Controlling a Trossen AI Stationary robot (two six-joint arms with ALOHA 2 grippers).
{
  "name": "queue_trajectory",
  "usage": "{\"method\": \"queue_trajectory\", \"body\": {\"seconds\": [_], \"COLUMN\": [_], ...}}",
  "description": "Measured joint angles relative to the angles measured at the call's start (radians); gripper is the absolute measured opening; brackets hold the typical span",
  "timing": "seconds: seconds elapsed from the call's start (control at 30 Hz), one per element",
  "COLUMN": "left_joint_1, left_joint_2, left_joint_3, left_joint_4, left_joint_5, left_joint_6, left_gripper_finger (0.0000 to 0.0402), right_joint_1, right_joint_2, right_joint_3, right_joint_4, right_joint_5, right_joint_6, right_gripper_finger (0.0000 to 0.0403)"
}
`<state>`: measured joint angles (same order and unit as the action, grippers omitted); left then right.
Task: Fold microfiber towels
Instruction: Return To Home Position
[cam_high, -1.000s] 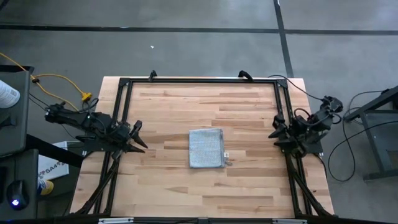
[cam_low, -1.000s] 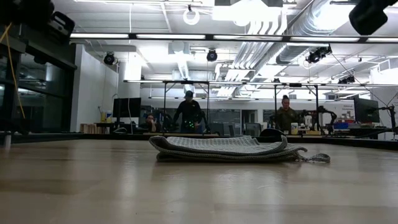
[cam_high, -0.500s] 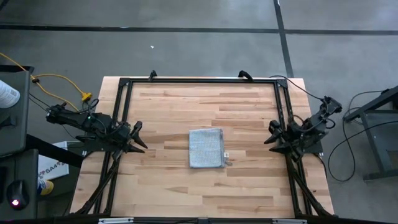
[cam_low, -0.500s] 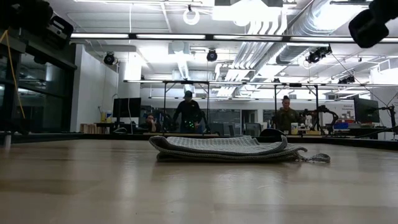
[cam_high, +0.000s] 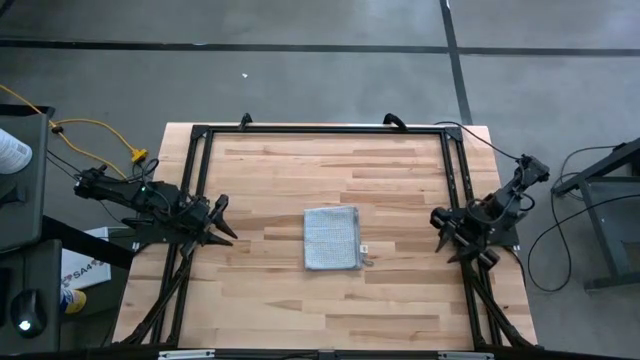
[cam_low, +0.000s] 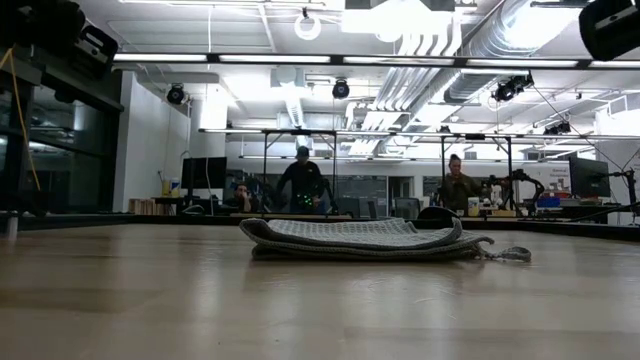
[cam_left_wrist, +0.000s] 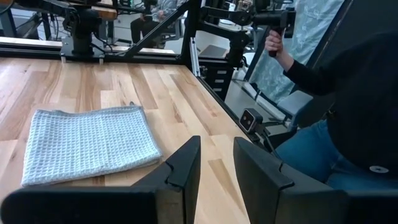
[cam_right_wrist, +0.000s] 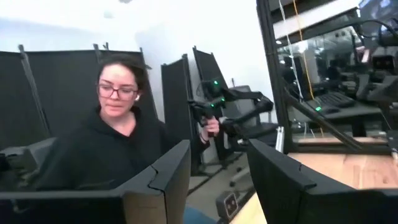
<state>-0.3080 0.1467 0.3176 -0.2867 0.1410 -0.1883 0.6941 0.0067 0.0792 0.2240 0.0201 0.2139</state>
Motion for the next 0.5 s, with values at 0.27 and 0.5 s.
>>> {"method": "queue_trajectory", "body": {"seconds": [0.27, 0.5], "left_joint_1": [0.0, 0.0], "left_joint_2": [0.0, 0.0], "left_joint_3": [0.0, 0.0], "left_joint_4": [0.0, 0.0], "left_joint_5": [-0.001, -0.002], "left_joint_6": [0.023, 0.034], "left_gripper_finger": [0.0097, 0.0097], "right_joint_1": [0.0, 0.0], "right_joint_2": [0.0, 0.002], "right_joint_3": [-0.009, -0.07], "right_joint_4": [-0.015, 0.016], "right_joint_5": [0.025, 0.138], "right_joint_6": [0.01, 0.052], "right_gripper_finger": [0.0153, 0.0153]}}
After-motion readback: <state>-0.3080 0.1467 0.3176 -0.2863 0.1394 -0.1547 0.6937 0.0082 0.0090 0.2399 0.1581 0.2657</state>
